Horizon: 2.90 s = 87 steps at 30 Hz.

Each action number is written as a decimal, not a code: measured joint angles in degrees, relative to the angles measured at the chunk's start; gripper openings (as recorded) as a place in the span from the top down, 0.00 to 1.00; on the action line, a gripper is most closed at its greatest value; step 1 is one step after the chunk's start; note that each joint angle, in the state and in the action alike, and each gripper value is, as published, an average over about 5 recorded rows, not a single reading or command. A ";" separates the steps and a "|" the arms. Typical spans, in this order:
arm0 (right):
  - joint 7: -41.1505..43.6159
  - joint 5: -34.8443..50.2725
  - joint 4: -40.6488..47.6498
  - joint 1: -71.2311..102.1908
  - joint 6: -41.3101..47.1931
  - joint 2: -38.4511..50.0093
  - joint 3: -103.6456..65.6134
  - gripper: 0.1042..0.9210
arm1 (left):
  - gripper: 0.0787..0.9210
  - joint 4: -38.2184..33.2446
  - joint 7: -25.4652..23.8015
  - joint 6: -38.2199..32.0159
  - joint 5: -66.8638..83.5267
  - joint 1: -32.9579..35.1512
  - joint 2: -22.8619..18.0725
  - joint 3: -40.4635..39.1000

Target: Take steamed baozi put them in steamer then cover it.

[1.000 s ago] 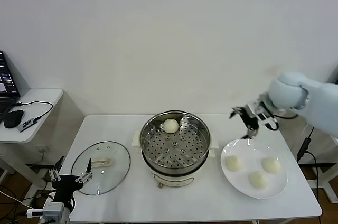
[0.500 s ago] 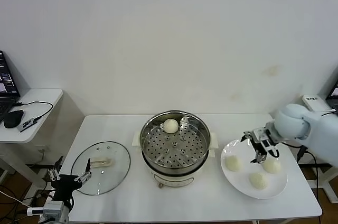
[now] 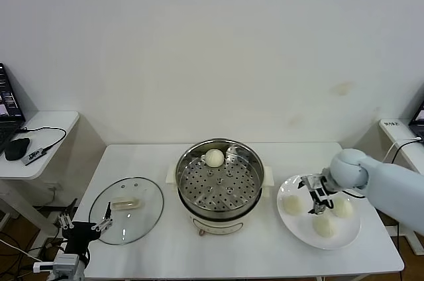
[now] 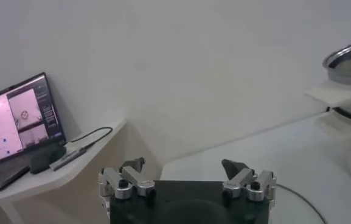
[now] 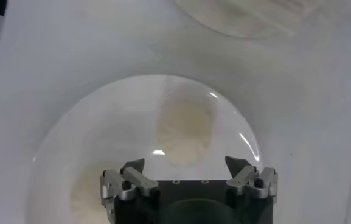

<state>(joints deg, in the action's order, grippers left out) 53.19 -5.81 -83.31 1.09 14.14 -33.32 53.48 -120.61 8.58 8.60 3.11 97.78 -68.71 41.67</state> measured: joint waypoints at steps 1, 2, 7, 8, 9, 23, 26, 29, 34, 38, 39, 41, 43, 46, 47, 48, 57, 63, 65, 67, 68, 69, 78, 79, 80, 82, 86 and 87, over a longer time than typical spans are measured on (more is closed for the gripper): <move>-0.13 -0.11 0.39 0.37 0.10 -0.45 -0.25 0.12 | 0.12 0.03 0.00 0.00 -0.02 0.01 0.03 0.06; -0.24 -0.22 0.76 0.70 0.19 -0.88 -0.47 0.12 | 0.12 0.08 0.00 0.00 -0.05 0.00 0.05 0.11; -0.38 -0.68 2.19 1.98 0.64 -2.69 -1.20 0.12 | 0.12 0.26 0.00 0.00 -0.21 -0.01 0.04 0.20; -0.37 -0.77 2.41 2.17 0.73 -2.99 -1.28 0.12 | 0.12 0.27 0.00 0.01 -0.24 0.00 0.01 0.20; -0.37 -0.85 2.62 2.33 0.82 -3.25 -1.37 0.12 | 0.12 0.27 0.00 0.01 -0.27 0.00 -0.03 0.20; 0.83 -0.70 3.53 2.33 1.07 -4.18 -2.01 0.35 | 0.12 -0.09 0.00 0.02 -0.41 0.30 -0.29 0.39; 1.44 -0.26 3.31 1.46 1.04 -3.86 -1.76 0.37 | 0.12 -0.18 0.00 0.02 -0.41 0.32 -0.31 0.41; 2.22 0.42 2.77 0.00 1.17 -3.19 -1.32 0.38 | 0.12 -0.27 0.00 0.02 -0.41 0.30 -0.40 0.31; 3.65 2.07 1.13 -3.63 1.57 -1.16 -0.27 0.37 | 0.12 -0.55 -0.04 0.03 -0.41 0.24 -0.44 0.00; 4.60 3.96 -0.52 -7.68 1.96 0.80 1.10 0.36 | 0.12 -0.71 -0.07 0.04 -0.41 0.06 -0.29 -0.36; 4.78 4.54 -0.95 -8.92 2.08 1.20 1.56 0.35 | 0.12 -0.74 -0.09 0.04 -0.41 0.00 -0.23 -0.47; 5.04 5.82 -1.77 -11.63 2.34 1.79 2.61 0.35 | 0.12 -0.83 -0.11 0.04 -0.41 -0.12 -0.08 -0.71; 5.15 7.28 -2.55 -14.77 2.62 2.09 3.92 0.35 | 0.12 -0.98 -0.13 0.05 -0.39 -0.22 0.08 -0.93; 5.12 9.81 -3.63 -19.99 3.15 2.07 6.22 0.35 | 0.12 -1.30 -0.15 0.07 -0.32 -0.32 0.33 -1.12; 5.05 10.73 -3.98 -21.77 3.40 1.90 7.04 0.35 | 0.12 -1.40 -0.15 0.08 -0.29 -0.34 0.41 -1.15; 4.95 11.72 -4.34 -23.59 3.70 1.64 7.90 0.35 | 0.12 -1.47 -0.15 0.08 -0.26 -0.34 0.48 -1.17; 2.64 22.06 -6.50 -36.42 8.19 -5.01 15.06 0.34 | 0.12 -1.83 -0.17 0.06 -0.12 -0.21 0.63 -1.14; 0.25 28.75 -5.79 -39.11 12.07 -12.38 17.18 0.34 | 0.12 -2.02 -0.13 0.03 0.26 -0.17 0.04 -0.47; -0.59 30.64 -5.10 -39.09 13.41 -15.07 17.52 0.34 | 0.12 -2.04 -0.13 0.04 0.29 -0.13 -0.16 -0.18; -1.38 32.23 -4.26 -38.76 14.73 -17.76 17.85 0.34 | 0.12 -2.06 -0.13 0.04 0.30 -0.05 -0.33 0.10; -1.73 32.91 -3.82 -38.50 15.34 -19.03 17.99 0.34 | 0.12 -2.10 -0.13 0.04 0.31 0.02 -0.40 0.24; -2.08 33.54 -3.33 -38.17 15.97 -20.31 18.10 0.34 | 0.12 -2.16 -0.13 0.04 0.34 0.10 -0.46 0.38; -4.88 37.56 1.11 -33.74 21.19 -30.10 18.62 0.34 | 0.12 -2.71 -0.13 0.07 0.40 0.10 -0.80 1.08; -5.12 37.82 1.51 -33.18 21.70 -30.95 18.65 0.34 | 0.12 -2.72 -0.13 0.08 0.39 0.05 -0.87 1.06; -5.33 38.00 1.90 -32.63 22.19 -31.75 18.67 0.34 | 0.12 -2.74 -0.13 0.08 0.38 0.00 -0.93 1.04; -5.72 38.23 2.64 -31.53 23.14 -33.20 18.74 0.34 | 0.12 -2.75 -0.13 0.09 0.37 -0.04 -1.01 1.01; -6.20 38.43 3.81 -29.70 24.58 -35.34 18.83 0.34 | 0.12 -2.68 -0.13 0.08 0.34 -0.02 -1.06 1.00; -6.29 38.46 4.05 -29.34 24.84 -35.74 18.84 0.34 | 0.12 -2.64 -0.13 0.08 0.34 -0.01 -1.06 1.01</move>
<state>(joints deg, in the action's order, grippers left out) 46.90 32.65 -79.26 -28.25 38.98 -69.06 72.32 -123.26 8.45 8.68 3.45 97.77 -69.77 42.68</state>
